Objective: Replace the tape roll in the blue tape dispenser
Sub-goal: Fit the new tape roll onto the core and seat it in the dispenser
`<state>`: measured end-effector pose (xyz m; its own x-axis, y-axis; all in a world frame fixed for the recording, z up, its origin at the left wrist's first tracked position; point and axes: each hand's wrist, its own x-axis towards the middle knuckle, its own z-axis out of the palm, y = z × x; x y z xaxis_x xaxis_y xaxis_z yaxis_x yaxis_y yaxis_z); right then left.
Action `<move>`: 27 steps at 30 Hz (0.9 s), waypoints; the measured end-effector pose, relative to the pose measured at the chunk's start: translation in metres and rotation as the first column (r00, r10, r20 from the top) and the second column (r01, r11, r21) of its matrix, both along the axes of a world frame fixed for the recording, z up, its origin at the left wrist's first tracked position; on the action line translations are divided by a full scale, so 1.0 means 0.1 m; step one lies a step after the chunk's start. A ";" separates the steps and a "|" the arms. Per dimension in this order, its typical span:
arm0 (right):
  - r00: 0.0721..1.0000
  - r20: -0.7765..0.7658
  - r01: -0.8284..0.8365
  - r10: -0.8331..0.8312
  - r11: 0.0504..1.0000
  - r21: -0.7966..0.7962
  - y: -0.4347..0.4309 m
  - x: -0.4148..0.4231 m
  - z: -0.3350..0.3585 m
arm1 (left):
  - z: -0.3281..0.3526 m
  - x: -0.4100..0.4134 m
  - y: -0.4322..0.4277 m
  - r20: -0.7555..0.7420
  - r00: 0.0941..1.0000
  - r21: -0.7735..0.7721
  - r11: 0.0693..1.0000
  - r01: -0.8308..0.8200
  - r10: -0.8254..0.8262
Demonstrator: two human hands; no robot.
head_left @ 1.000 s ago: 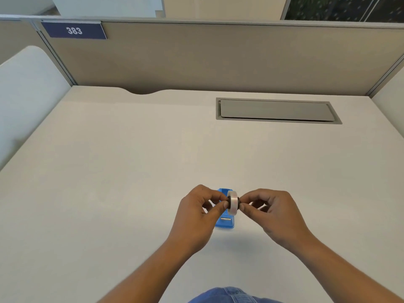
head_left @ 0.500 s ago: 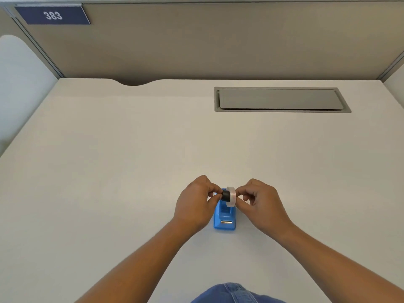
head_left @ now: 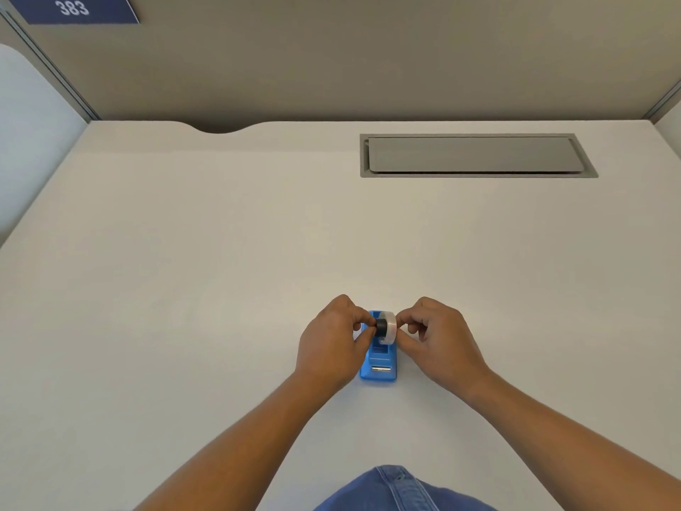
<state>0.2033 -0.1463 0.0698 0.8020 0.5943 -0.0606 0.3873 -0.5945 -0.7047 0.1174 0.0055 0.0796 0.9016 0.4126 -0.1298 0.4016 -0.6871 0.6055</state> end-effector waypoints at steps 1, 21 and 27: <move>1.000 0.000 -0.004 0.004 1.000 0.001 0.00 0.00 0.00 | -0.01 -0.01 0.00 0.005 1.000 -0.001 1.000 -0.002 0.002; 0.998 0.065 -0.002 0.006 0.998 -0.069 0.03 -0.01 0.01 | 0.04 0.01 0.00 0.028 0.998 -0.001 0.999 0.051 -0.051; 0.999 0.039 -0.017 0.020 0.996 -0.087 0.03 -0.02 0.06 | 0.06 0.01 0.00 -0.003 0.999 0.015 0.999 0.051 -0.051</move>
<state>0.2012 -0.1430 0.0762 0.7936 0.6031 -0.0805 0.4256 -0.6448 -0.6349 0.1188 0.0058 0.0859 0.9211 0.3684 -0.1259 0.3674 -0.7158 0.5938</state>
